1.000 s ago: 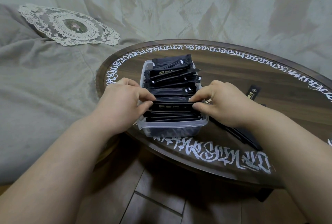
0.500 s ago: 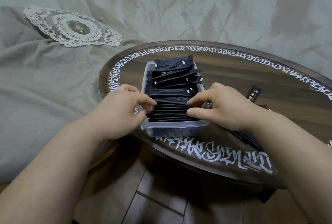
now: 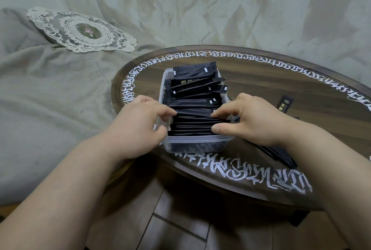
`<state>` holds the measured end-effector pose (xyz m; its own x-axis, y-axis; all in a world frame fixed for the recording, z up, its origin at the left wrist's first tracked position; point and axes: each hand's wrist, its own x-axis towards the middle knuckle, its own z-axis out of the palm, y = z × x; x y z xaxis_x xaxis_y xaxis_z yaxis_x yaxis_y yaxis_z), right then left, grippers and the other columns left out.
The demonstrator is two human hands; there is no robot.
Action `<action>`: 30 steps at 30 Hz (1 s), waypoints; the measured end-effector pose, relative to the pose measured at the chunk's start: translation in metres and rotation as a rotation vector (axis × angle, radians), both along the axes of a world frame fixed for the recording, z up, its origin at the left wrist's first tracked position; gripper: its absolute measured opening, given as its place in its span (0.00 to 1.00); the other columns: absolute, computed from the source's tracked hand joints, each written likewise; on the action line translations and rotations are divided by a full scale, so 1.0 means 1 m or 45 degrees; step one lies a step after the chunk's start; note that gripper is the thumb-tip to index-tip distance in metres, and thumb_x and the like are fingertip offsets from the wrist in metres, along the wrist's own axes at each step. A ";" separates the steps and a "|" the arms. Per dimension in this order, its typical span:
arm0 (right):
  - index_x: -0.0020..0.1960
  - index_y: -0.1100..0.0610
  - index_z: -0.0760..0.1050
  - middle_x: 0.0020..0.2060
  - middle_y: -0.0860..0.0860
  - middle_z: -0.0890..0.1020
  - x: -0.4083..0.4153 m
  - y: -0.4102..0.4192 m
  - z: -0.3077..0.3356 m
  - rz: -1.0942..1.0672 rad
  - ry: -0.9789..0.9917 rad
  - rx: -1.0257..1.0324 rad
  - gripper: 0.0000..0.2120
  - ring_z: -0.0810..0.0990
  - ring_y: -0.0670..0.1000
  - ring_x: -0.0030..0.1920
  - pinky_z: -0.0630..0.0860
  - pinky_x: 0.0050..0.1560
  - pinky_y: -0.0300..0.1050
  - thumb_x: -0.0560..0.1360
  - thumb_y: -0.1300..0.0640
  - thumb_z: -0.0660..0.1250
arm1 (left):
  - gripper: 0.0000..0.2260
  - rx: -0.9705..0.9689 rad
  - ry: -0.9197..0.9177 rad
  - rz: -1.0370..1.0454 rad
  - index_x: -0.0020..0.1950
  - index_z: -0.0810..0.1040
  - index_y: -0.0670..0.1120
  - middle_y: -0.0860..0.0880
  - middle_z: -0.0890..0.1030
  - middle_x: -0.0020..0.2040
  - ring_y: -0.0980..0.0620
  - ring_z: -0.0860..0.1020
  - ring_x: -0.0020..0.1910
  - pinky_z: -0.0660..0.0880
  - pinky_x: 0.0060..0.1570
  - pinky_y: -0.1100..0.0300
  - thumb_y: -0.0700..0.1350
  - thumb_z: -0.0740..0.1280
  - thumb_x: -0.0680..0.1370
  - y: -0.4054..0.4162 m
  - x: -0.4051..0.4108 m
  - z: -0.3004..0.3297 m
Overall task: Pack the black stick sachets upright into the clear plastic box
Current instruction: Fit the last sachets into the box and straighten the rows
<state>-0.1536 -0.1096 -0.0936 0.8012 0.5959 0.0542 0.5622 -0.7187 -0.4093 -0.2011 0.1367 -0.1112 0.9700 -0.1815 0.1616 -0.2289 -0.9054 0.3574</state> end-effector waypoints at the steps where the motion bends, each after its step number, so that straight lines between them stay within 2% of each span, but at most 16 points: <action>1: 0.60 0.44 0.78 0.37 0.34 0.69 0.000 0.000 0.000 0.001 0.001 0.001 0.18 0.66 0.29 0.42 0.63 0.42 0.33 0.72 0.42 0.68 | 0.24 0.038 0.007 -0.001 0.62 0.77 0.57 0.65 0.75 0.45 0.55 0.67 0.59 0.68 0.62 0.55 0.50 0.57 0.67 0.000 0.001 -0.001; 5: 0.58 0.46 0.80 0.38 0.36 0.75 0.003 -0.001 -0.002 0.024 -0.007 0.007 0.17 0.70 0.31 0.43 0.64 0.44 0.21 0.72 0.42 0.68 | 0.24 -0.021 0.024 0.010 0.61 0.78 0.57 0.66 0.74 0.48 0.58 0.66 0.61 0.65 0.66 0.55 0.49 0.56 0.67 -0.006 0.002 -0.004; 8: 0.56 0.44 0.80 0.45 0.40 0.81 0.006 -0.002 -0.006 0.033 0.008 -0.005 0.17 0.71 0.38 0.47 0.66 0.45 0.26 0.70 0.39 0.66 | 0.20 -0.105 0.004 0.030 0.54 0.80 0.56 0.62 0.75 0.48 0.59 0.66 0.61 0.66 0.64 0.53 0.48 0.56 0.67 -0.009 0.001 -0.004; 11: 0.55 0.43 0.80 0.46 0.40 0.81 0.006 -0.002 -0.007 0.054 -0.004 -0.012 0.14 0.68 0.41 0.50 0.66 0.46 0.35 0.73 0.41 0.65 | 0.17 -0.148 0.020 0.037 0.50 0.79 0.55 0.61 0.73 0.48 0.62 0.64 0.58 0.65 0.62 0.56 0.49 0.55 0.69 -0.012 0.001 -0.003; 14: 0.54 0.43 0.80 0.45 0.39 0.80 0.006 -0.002 -0.008 0.061 -0.022 -0.015 0.12 0.67 0.42 0.51 0.66 0.47 0.37 0.74 0.42 0.63 | 0.17 -0.133 0.047 0.010 0.56 0.78 0.58 0.57 0.75 0.52 0.62 0.65 0.59 0.66 0.63 0.55 0.55 0.54 0.73 -0.015 0.001 -0.005; 16: 0.53 0.44 0.80 0.45 0.39 0.80 0.006 -0.003 -0.009 0.059 -0.030 -0.022 0.12 0.68 0.44 0.52 0.66 0.49 0.40 0.75 0.43 0.63 | 0.20 -0.109 0.061 -0.030 0.60 0.78 0.57 0.62 0.75 0.49 0.60 0.66 0.61 0.66 0.63 0.55 0.57 0.54 0.74 -0.016 0.000 -0.006; 19: 0.50 0.44 0.80 0.43 0.40 0.79 0.006 -0.002 -0.009 0.065 -0.029 -0.026 0.11 0.68 0.44 0.51 0.67 0.50 0.41 0.75 0.43 0.62 | 0.19 -0.081 0.043 -0.051 0.56 0.80 0.56 0.68 0.72 0.43 0.59 0.66 0.58 0.67 0.62 0.52 0.57 0.54 0.74 -0.017 0.000 -0.006; 23: 0.49 0.45 0.80 0.42 0.41 0.80 0.004 -0.002 -0.008 0.058 -0.011 -0.001 0.10 0.70 0.42 0.49 0.68 0.48 0.38 0.75 0.43 0.63 | 0.17 -0.097 0.018 -0.046 0.52 0.81 0.55 0.63 0.76 0.44 0.58 0.68 0.57 0.69 0.60 0.51 0.57 0.56 0.74 -0.017 0.000 -0.006; 27: 0.47 0.48 0.80 0.35 0.41 0.75 0.003 -0.001 -0.002 -0.017 -0.007 0.047 0.08 0.74 0.38 0.40 0.67 0.44 0.26 0.75 0.46 0.65 | 0.12 -0.101 0.023 -0.048 0.52 0.82 0.55 0.64 0.75 0.41 0.58 0.69 0.56 0.69 0.59 0.55 0.53 0.59 0.80 -0.016 0.001 -0.006; 30: 0.45 0.49 0.79 0.34 0.40 0.77 0.006 0.002 -0.005 -0.046 -0.058 0.039 0.08 0.75 0.40 0.39 0.67 0.39 0.27 0.76 0.47 0.65 | 0.10 -0.128 -0.019 0.030 0.54 0.81 0.55 0.63 0.73 0.40 0.59 0.70 0.55 0.67 0.54 0.59 0.50 0.60 0.80 -0.016 0.005 -0.008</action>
<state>-0.1477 -0.1072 -0.0982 0.8187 0.5639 0.1087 0.5544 -0.7265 -0.4060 -0.1960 0.1204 -0.1194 0.9711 -0.1410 0.1924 -0.2142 -0.8704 0.4433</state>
